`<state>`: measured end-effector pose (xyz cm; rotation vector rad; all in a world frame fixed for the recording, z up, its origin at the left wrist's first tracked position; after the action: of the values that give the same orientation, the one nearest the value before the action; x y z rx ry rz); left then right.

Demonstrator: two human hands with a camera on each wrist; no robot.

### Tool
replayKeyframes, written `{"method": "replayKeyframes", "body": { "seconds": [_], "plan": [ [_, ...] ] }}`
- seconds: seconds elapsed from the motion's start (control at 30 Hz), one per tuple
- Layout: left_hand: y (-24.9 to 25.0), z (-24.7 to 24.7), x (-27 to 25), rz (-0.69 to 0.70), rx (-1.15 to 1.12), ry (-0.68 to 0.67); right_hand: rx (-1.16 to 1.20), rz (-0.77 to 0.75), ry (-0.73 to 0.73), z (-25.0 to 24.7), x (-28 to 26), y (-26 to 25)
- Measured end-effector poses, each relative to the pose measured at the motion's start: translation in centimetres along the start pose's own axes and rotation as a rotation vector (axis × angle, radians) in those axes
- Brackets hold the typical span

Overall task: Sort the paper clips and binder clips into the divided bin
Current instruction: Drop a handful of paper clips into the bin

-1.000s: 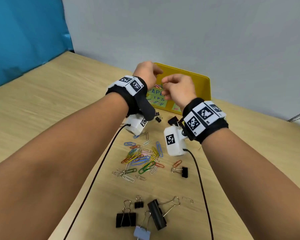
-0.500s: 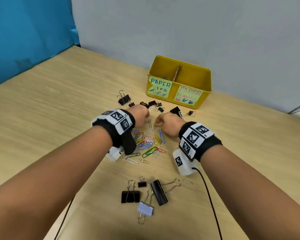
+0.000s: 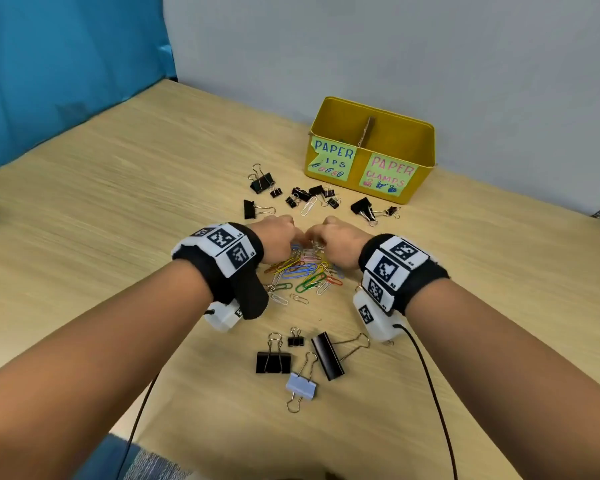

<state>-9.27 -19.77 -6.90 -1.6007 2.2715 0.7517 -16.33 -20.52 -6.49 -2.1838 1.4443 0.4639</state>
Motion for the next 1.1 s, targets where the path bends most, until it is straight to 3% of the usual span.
{"method": "replayKeyframes", "body": {
  "seconds": [0.17, 0.37, 0.8, 0.93, 1.1],
  "plan": [
    [-1.2, 0.5, -1.7, -0.039, -0.158, 0.001, 0.136, -0.013, 0.035, -0.4, -1.4, 0.6],
    [-1.4, 2.1, -2.8, -0.146, -0.023, -0.071, 0.034, 0.130, -0.012, 1.8, -2.0, 1.8],
    [0.1, 1.4, -2.4, -0.083, -0.110, 0.100, 0.038, -0.078, 0.106, 1.6, -0.6, -1.7],
    [-0.1, 1.2, -2.4, -0.098, -0.142, 0.168, 0.101, -0.089, 0.140, 1.3, -1.0, -1.4],
    [-0.8, 0.7, -2.3, -0.117, -0.246, 0.173, 0.382, -0.062, 0.045, 1.8, -0.5, -0.3]
  ]
}}
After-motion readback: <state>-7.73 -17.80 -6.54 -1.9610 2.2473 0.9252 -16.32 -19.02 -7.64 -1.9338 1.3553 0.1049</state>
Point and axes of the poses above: each hand's wrist, its own x-axis towards the middle knuckle, its own z-axis out of the palm, y = z × x, the point moved 9 cm from there along x, towards the middle knuckle, and after that the axes turned 2 degrees about -y, right-handed, at the moved point
